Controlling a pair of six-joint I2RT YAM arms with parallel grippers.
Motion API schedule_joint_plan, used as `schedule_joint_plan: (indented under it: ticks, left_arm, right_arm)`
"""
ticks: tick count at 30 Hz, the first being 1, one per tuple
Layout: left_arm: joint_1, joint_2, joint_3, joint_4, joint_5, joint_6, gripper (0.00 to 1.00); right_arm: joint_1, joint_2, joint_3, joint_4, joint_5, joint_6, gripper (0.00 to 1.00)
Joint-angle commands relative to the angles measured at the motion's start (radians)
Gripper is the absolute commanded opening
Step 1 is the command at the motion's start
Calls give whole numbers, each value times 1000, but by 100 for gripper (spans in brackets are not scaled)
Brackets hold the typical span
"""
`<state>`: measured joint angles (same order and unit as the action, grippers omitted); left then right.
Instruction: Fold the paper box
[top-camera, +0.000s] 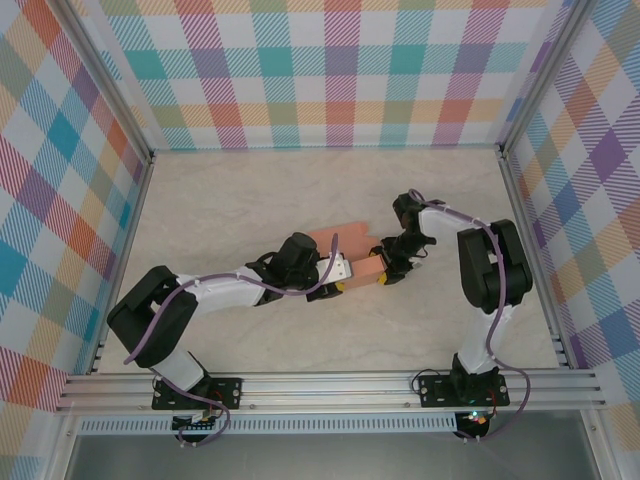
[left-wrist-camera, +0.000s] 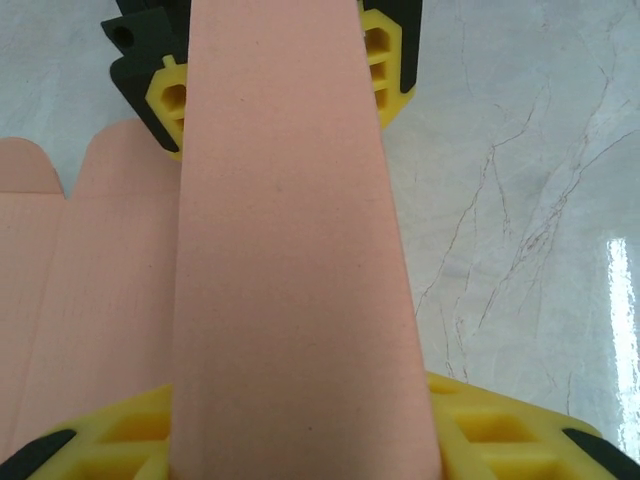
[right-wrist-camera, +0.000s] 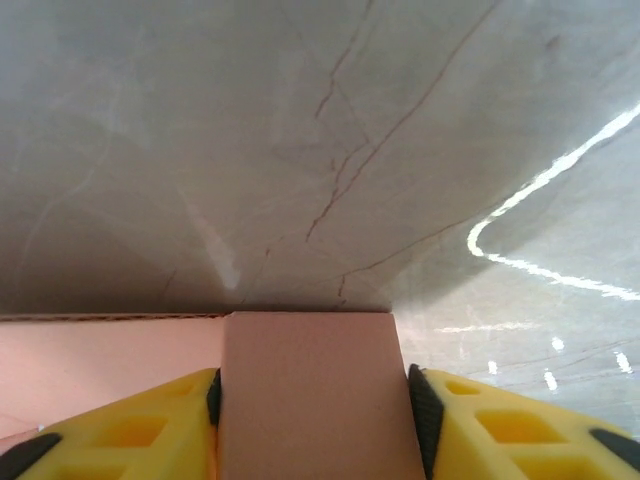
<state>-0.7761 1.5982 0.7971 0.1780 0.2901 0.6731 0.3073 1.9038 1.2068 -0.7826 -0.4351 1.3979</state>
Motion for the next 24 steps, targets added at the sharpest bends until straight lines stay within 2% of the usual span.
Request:
schedule_joint_plan:
  ticks: [1, 3, 8, 18, 24]
  left_arm:
    - [9, 14, 35, -22, 4, 26, 32]
    - [11, 14, 42, -38, 4, 42, 32]
    - [19, 17, 57, -70, 4, 73, 32]
    - [20, 32, 62, -54, 5, 51, 32]
    - [21, 28, 53, -55, -2, 57, 31]
  right_arm:
    - [3, 41, 40, -93, 42, -56, 43]
    - [3, 58, 68, -141, 66, -110, 40]
    - [3, 86, 82, -198, 101, -216, 41]
    - [-1, 54, 72, -164, 33, -241, 55]
    - [-22, 36, 120, -210, 75, -286, 57]
